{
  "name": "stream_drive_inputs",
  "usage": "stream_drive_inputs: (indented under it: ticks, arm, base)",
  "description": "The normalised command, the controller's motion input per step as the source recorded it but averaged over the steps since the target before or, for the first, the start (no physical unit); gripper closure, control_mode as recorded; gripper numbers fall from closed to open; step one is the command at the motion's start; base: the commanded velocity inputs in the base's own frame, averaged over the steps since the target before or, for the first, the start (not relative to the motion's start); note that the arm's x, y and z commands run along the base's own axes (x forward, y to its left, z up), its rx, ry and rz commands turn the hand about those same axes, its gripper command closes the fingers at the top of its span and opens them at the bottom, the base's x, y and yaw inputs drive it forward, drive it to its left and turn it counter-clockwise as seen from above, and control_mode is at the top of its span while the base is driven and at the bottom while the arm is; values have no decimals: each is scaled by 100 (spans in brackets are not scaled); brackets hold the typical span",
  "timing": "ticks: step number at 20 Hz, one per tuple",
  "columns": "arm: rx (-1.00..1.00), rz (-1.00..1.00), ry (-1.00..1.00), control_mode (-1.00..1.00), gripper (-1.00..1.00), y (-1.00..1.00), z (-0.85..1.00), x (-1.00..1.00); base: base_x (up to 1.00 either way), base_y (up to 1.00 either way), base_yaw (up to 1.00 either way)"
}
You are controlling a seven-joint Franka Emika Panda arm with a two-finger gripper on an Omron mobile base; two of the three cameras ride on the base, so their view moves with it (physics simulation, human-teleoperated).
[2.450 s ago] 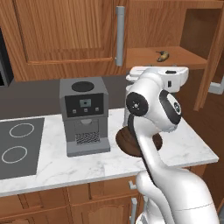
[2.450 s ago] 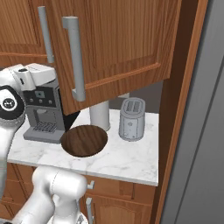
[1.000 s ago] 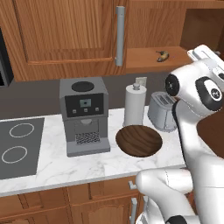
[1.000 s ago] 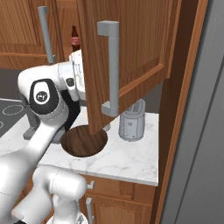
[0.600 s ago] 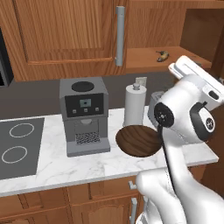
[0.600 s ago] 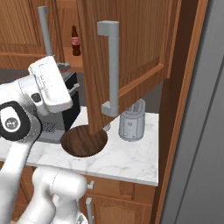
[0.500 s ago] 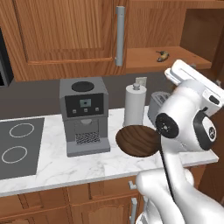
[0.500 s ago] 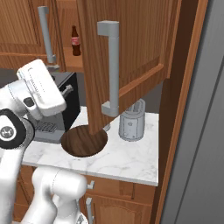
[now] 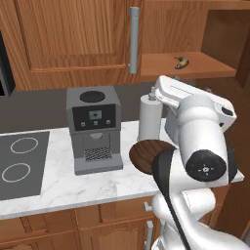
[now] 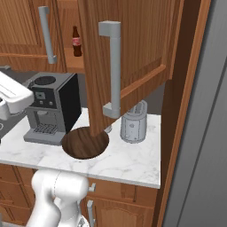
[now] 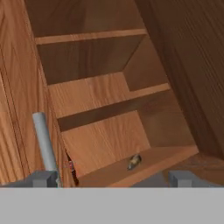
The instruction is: Open the cabinet. Pick the kiwi and banana from the cabinet and place them into the bowl. Then close the cabinet.
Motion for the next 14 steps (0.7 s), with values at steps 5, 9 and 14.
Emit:
stream_drive_inputs:
  ticks: [5,9,14]
  arm:
    - [-10,23,1,-100,-100,66,0,5]
    - [0,0,5,-100,-100,1,0,48]
    - [-2,0,17,-100,-100,7,0,69]
  base:
    - [0,0,0]
    - [0,0,0]
    - [0,0,0]
